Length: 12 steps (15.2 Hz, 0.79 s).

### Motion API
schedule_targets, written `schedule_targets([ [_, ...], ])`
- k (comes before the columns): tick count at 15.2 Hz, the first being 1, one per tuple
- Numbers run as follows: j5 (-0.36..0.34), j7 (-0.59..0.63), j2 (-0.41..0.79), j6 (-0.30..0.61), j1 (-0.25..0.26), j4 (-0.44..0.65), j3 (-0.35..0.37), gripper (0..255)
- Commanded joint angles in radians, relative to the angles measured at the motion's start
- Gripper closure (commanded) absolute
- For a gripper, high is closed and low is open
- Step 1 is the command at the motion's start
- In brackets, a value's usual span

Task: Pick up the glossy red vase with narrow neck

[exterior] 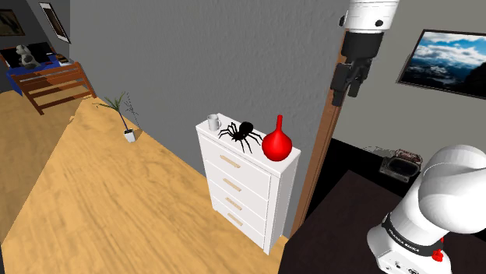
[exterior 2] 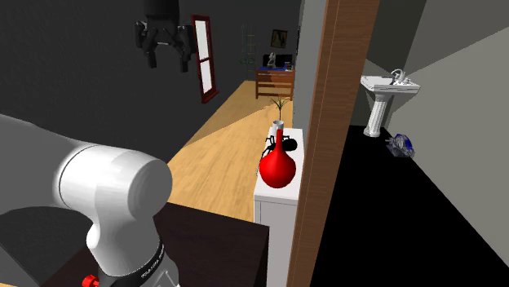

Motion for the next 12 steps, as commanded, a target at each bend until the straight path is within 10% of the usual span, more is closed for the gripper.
schedule_targets([
  [1, 0.000, 0.000, 0.000, 0.000, 0.000, 0.000, 0.000, 0],
  [12, -0.083, -0.162, 0.286, 0.285, -0.032, -0.013, -0.105, 0],
])
